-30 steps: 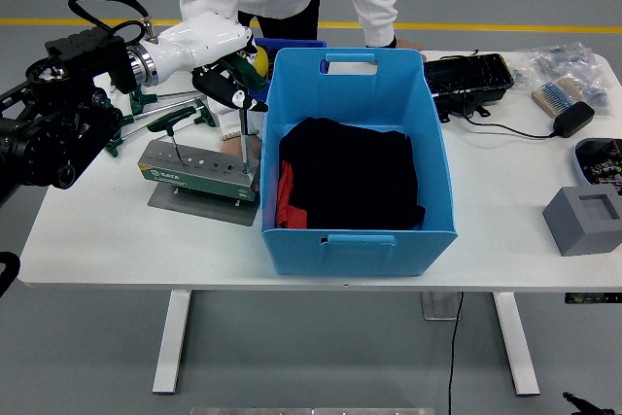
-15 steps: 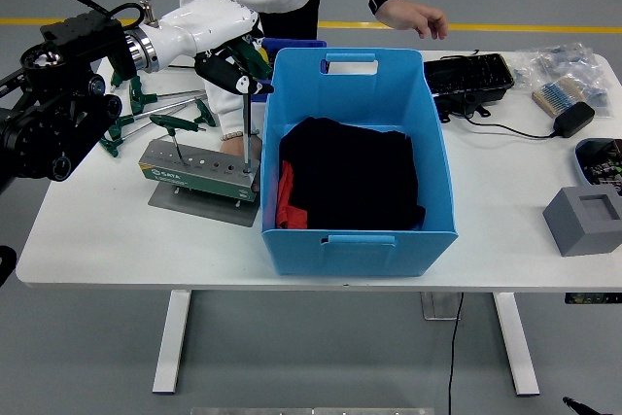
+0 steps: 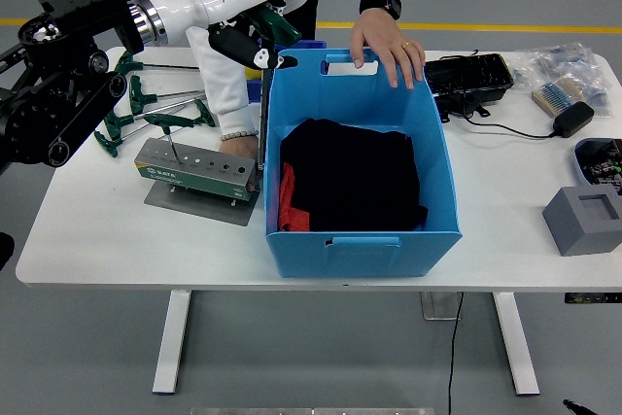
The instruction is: Lift tool from toolbox,place it in box,lift tool from toolbox,place it in box
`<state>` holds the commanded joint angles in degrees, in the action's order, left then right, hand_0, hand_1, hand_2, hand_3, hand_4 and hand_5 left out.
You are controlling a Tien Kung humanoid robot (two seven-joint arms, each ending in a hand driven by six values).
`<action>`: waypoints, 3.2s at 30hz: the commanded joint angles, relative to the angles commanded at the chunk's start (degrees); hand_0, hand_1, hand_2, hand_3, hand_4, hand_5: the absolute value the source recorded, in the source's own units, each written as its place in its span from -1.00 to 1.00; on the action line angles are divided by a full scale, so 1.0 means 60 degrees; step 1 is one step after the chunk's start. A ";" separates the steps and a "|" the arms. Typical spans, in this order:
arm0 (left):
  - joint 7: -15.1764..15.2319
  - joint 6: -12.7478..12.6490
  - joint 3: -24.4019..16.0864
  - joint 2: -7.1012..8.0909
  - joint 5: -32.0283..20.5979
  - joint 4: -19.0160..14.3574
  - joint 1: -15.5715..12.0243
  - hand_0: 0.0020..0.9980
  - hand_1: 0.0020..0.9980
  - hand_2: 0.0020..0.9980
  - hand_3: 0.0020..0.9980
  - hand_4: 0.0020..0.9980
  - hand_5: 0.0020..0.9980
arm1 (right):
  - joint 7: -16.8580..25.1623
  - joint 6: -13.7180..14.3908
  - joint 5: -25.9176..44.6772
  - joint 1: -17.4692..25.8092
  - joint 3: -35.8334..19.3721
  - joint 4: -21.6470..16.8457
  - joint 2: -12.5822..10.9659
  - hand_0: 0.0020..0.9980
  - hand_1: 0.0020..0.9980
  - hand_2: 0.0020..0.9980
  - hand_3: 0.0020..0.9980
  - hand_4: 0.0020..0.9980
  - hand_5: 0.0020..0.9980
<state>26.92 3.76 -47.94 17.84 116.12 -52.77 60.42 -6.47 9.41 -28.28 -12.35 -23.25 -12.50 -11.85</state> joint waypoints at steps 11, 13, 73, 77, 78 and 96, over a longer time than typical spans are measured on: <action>0.0000 -0.0130 0.0356 -0.0421 -0.0363 -0.0773 0.0477 -0.73 -1.00 -1.00 -0.96 0.57 -0.14 | 0.0007 -0.0010 0.0034 -0.0092 0.0045 0.0000 -0.0039 0.25 0.21 0.33 0.08 0.57 0.33; 0.0011 -0.0155 0.0421 -0.0560 -0.0456 -0.0818 0.0564 -0.73 -1.00 -1.00 -0.96 0.57 -0.14 | 0.0006 -0.0013 0.0031 -0.0102 0.0045 -0.0001 -0.0045 0.25 0.21 0.33 0.08 0.57 0.33; 0.0555 0.0003 0.1224 -0.2973 -0.1590 0.1903 0.0347 0.22 0.36 0.55 0.52 0.97 0.39 | -0.0537 -0.0279 -0.1967 -0.0320 -0.0881 -0.0252 -0.0237 0.25 0.20 0.33 0.08 0.57 0.32; 0.0156 0.0095 0.0118 -0.2722 -0.1018 0.1205 -0.0342 0.03 0.22 0.39 0.46 0.97 0.38 | -0.0470 -0.0246 -0.1755 -0.0268 -0.0778 -0.0225 -0.0209 0.25 0.20 0.33 0.08 0.57 0.32; 0.0067 0.0110 -0.0144 -0.2620 -0.0887 0.1079 -0.0489 0.03 0.22 0.39 0.46 0.97 0.38 | -0.0467 -0.0242 -0.1728 -0.0262 -0.0774 -0.0220 -0.0202 0.25 0.20 0.33 0.08 0.57 0.32; -0.3249 -0.1993 -0.5872 -0.0949 -0.1003 -0.0885 -0.4888 -0.39 -0.30 -0.07 0.31 0.77 0.22 | -0.0291 -0.0128 -0.1271 -0.0146 -0.0570 -0.0126 -0.0107 0.25 0.20 0.33 0.08 0.57 0.32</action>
<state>7.43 -8.20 -83.17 12.15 110.10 -58.08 31.10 -8.22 8.64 -35.90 -13.23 -26.67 -13.25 -12.49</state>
